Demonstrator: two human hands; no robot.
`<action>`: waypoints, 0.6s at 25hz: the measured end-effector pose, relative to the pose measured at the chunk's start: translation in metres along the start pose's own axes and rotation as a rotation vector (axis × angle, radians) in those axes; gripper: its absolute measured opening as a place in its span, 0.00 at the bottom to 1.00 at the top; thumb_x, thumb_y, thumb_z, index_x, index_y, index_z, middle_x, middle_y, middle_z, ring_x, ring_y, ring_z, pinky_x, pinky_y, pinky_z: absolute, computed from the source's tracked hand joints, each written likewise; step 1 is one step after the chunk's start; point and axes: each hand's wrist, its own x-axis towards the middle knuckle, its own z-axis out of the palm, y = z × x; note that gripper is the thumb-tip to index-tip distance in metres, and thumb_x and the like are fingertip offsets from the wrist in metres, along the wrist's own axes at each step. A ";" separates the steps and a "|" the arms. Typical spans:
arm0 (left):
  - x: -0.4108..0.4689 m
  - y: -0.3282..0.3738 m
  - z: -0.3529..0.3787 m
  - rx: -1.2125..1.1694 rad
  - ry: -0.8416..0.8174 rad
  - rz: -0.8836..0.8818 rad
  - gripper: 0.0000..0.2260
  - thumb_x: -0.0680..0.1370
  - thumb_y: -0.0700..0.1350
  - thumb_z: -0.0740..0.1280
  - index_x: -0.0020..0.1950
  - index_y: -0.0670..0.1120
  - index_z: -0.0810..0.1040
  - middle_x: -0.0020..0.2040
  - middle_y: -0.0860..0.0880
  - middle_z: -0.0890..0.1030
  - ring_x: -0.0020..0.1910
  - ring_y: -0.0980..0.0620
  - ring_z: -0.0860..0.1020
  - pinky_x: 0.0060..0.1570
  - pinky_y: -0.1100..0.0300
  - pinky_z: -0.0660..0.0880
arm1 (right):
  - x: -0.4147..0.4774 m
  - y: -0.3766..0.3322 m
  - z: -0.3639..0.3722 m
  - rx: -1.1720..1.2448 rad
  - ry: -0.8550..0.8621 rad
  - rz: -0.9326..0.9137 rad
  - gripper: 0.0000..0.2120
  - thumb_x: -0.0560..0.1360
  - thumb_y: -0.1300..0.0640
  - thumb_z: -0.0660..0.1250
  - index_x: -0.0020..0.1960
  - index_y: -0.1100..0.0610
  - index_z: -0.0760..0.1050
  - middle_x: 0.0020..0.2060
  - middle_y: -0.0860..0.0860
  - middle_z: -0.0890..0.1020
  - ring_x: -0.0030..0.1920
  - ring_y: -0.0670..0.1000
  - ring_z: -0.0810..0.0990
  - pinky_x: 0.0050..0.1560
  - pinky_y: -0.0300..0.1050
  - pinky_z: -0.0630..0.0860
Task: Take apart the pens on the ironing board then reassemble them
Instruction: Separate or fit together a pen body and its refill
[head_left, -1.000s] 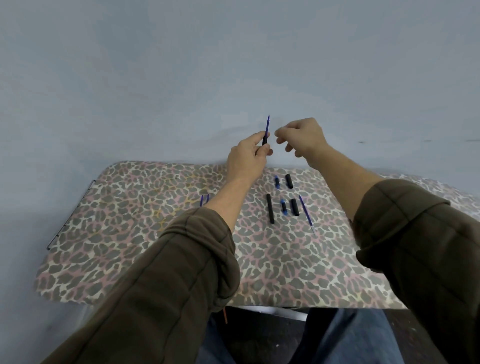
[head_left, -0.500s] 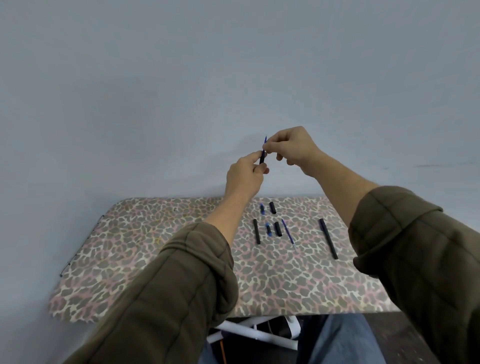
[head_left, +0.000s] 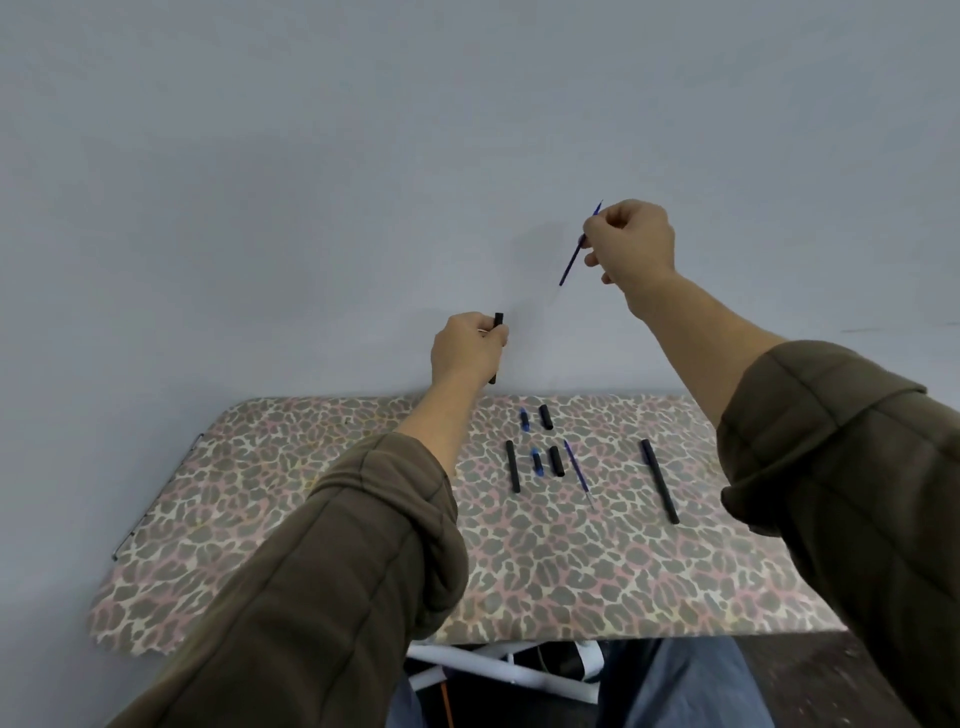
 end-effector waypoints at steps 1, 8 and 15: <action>0.006 -0.005 0.002 -0.004 0.000 -0.023 0.08 0.81 0.49 0.69 0.57 0.48 0.84 0.45 0.52 0.82 0.42 0.54 0.79 0.41 0.62 0.71 | 0.005 0.010 0.004 -0.064 -0.009 0.014 0.06 0.74 0.60 0.64 0.45 0.57 0.80 0.44 0.55 0.88 0.37 0.51 0.86 0.30 0.41 0.76; 0.037 -0.044 0.024 0.068 -0.043 -0.217 0.08 0.80 0.50 0.71 0.46 0.46 0.83 0.42 0.46 0.83 0.44 0.43 0.83 0.52 0.49 0.81 | 0.023 0.103 0.042 -0.537 -0.184 0.172 0.12 0.75 0.66 0.65 0.53 0.69 0.83 0.41 0.62 0.84 0.37 0.57 0.78 0.46 0.54 0.84; 0.054 -0.079 0.052 0.301 -0.145 -0.323 0.12 0.80 0.52 0.71 0.47 0.43 0.84 0.40 0.46 0.81 0.37 0.45 0.79 0.30 0.60 0.67 | 0.017 0.176 0.061 -0.657 -0.290 0.235 0.11 0.78 0.65 0.67 0.56 0.70 0.83 0.49 0.64 0.87 0.41 0.60 0.87 0.53 0.58 0.85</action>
